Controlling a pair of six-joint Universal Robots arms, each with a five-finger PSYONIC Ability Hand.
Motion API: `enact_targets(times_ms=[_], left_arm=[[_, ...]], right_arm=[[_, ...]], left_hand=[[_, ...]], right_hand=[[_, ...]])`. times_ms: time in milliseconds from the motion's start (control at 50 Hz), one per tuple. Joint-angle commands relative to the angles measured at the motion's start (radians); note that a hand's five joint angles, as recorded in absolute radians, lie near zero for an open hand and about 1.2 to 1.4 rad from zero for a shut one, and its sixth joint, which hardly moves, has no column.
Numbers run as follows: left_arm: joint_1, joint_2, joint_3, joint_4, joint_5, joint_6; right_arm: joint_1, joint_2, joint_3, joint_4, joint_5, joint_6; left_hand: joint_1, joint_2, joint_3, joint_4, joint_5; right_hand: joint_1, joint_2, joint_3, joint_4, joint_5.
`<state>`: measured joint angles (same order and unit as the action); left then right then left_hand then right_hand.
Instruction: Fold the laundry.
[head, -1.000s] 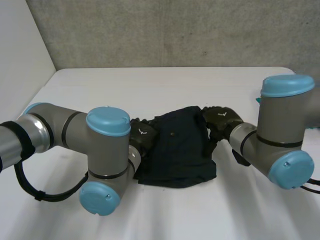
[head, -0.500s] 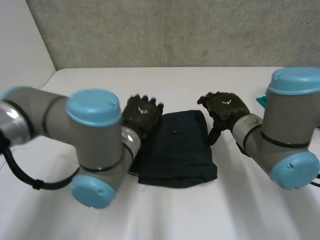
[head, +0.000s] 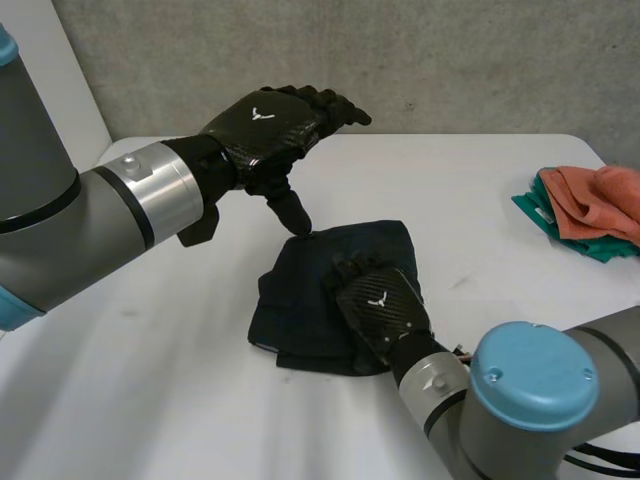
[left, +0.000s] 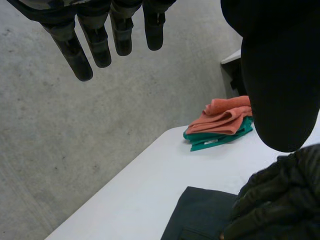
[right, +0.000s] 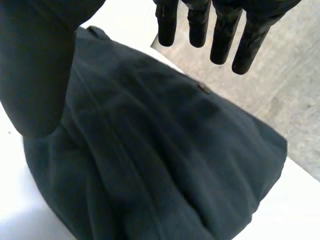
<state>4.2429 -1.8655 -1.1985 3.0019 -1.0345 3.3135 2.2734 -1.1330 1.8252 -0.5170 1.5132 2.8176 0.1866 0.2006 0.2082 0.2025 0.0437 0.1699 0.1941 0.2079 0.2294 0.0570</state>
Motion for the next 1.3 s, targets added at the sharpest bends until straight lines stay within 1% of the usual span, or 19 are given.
enact_targets(times_ms=[20, 240, 520, 560, 580, 600, 680, 760, 880, 960, 980, 1040, 1060, 1120, 1140, 1200, 1220, 1300], left_arm=[[-0.014, -0.004, 0.014, 0.000, -0.004, 0.005], [-0.015, -0.014, 0.016, 0.000, -0.007, 0.005], [-0.015, -0.011, 0.007, 0.002, -0.007, 0.005], [-0.017, -0.009, 0.004, 0.002, -0.007, 0.005], [-0.015, -0.009, 0.004, 0.002, -0.007, 0.005], [-0.017, -0.007, 0.002, 0.003, -0.007, 0.003], [-0.017, -0.007, 0.002, 0.003, -0.007, 0.001], [-0.017, -0.007, 0.002, 0.005, -0.007, 0.001], [-0.018, -0.004, 0.001, 0.003, -0.007, 0.001], [-0.020, -0.003, -0.001, 0.003, -0.009, 0.001], [-0.023, -0.003, -0.003, 0.003, -0.009, 0.000], [-0.029, -0.001, -0.006, 0.003, -0.009, 0.000], [-0.031, -0.001, -0.012, 0.003, -0.007, 0.000], [-0.032, 0.000, -0.021, 0.005, -0.007, 0.001], [-0.032, 0.000, -0.022, 0.005, -0.007, 0.001], [-0.032, 0.000, -0.024, 0.005, -0.007, 0.003], [-0.032, 0.000, -0.026, 0.005, -0.007, 0.001], [-0.032, 0.002, -0.024, 0.006, -0.007, 0.003]], right_arm=[[0.000, 0.073, -0.040, -0.029, 0.027, -0.004], [0.000, 0.151, -0.105, -0.058, 0.027, -0.058], [-0.003, 0.240, -0.227, -0.044, 0.019, -0.070], [-0.003, 0.248, -0.236, -0.044, 0.018, -0.070], [-0.005, 0.248, -0.241, -0.044, 0.016, -0.070], [-0.005, 0.252, -0.251, -0.044, 0.015, -0.069], [-0.006, 0.268, -0.291, -0.041, 0.010, -0.067], [-0.026, 0.271, -0.328, -0.015, 0.010, -0.066], [-0.143, 0.237, -0.340, 0.080, -0.010, -0.075], [-0.236, 0.207, -0.325, 0.130, -0.105, -0.115], [-0.283, 0.199, -0.317, 0.143, -0.157, -0.138], [-0.360, 0.185, -0.304, 0.147, -0.238, -0.173], [-0.409, 0.173, -0.294, 0.146, -0.295, -0.197], [-0.474, 0.156, -0.296, 0.144, -0.384, -0.231], [-0.512, 0.150, -0.303, 0.138, -0.443, -0.251], [-0.571, 0.144, -0.320, 0.132, -0.516, -0.271], [-0.612, 0.142, -0.360, 0.130, -0.553, -0.265], [-0.681, 0.142, -0.466, 0.129, -0.600, -0.254]], left_hand=[[0.006, -0.008, -0.015, -0.010, -0.025], [0.006, -0.008, -0.015, -0.010, -0.025], [0.006, -0.008, -0.015, -0.010, -0.025], [0.006, -0.008, -0.015, -0.010, -0.025], [0.006, -0.008, -0.015, -0.010, -0.025], [0.006, -0.008, -0.015, -0.010, -0.025], [0.006, -0.008, -0.015, -0.010, -0.025], [0.006, -0.008, -0.015, -0.010, -0.025], [0.003, -0.011, -0.018, -0.012, -0.028], [0.000, -0.014, -0.021, -0.015, -0.031], [0.000, -0.014, -0.021, -0.015, -0.031], [0.000, -0.014, -0.021, -0.015, -0.031], [0.000, -0.014, -0.021, -0.015, -0.031], [0.000, -0.014, -0.021, -0.015, -0.031], [0.000, -0.014, -0.021, -0.015, -0.031], [0.000, -0.014, -0.021, -0.015, -0.031], [0.000, -0.014, -0.021, -0.015, -0.031], [0.000, -0.014, -0.021, -0.015, -0.031]], right_hand=[[0.005, -0.020, -0.033, -0.055, -0.057], [0.005, -0.020, -0.033, -0.055, -0.057], [0.028, 0.004, -0.010, -0.031, -0.033], [0.225, 0.201, 0.187, 0.166, 0.164], [0.383, 0.359, 0.345, 0.324, 0.322], [0.635, 0.611, 0.597, 0.575, 0.573], [1.225, 1.201, 1.187, 1.165, 1.163], [1.226, 1.202, 1.188, 1.167, 1.165], [1.226, 1.202, 1.188, 1.167, 1.165], [1.226, 1.202, 1.188, 1.167, 1.165], [1.226, 1.202, 1.188, 1.167, 1.165], [1.226, 1.202, 1.188, 1.167, 1.165], [1.226, 1.202, 1.188, 1.167, 1.165], [1.226, 1.202, 1.188, 1.167, 1.165], [1.226, 1.202, 1.188, 1.167, 1.165], [1.226, 1.202, 1.188, 1.167, 1.165], [1.226, 1.202, 1.188, 1.167, 1.165], [1.226, 1.202, 1.188, 1.167, 1.165]])
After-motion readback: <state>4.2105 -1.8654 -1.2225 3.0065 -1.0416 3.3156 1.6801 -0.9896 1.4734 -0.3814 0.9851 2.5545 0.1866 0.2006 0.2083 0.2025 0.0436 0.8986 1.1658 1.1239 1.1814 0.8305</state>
